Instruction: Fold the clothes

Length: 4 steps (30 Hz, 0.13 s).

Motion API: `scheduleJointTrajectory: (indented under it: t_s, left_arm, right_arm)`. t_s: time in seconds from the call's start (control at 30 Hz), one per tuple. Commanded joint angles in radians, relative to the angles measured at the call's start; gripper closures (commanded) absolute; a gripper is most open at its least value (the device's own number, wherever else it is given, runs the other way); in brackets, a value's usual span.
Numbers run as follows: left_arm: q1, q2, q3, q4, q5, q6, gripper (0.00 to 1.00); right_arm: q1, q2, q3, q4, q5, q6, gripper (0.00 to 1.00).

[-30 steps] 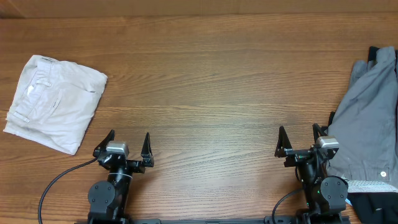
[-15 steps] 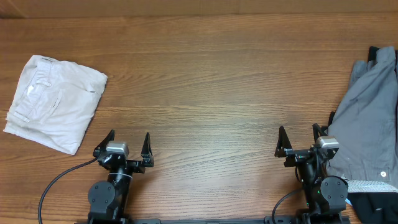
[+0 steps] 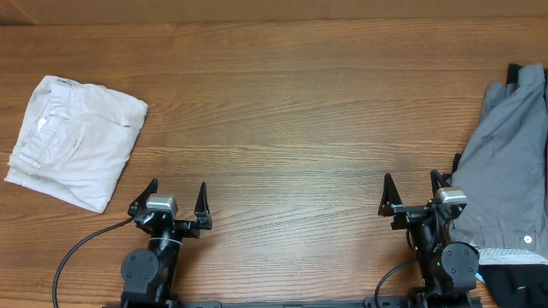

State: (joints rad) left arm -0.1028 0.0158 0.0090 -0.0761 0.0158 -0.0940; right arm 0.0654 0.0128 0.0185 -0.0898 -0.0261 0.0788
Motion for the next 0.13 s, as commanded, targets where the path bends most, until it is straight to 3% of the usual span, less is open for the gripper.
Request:
scheduleJointTrajectory:
  t_s: [0.0, 0.1]
  left_arm:
    - [0.006, -0.011, -0.004, 0.000, 0.010, 0.005, 0.00]
    - [0.006, -0.011, -0.004, 0.000, 0.010, 0.005, 0.00]
  right_arm:
    - [-0.006, -0.010, -0.011, 0.007, -0.001, 0.006, 0.00]
    - [-0.006, -0.010, -0.011, 0.007, -0.001, 0.006, 0.00]
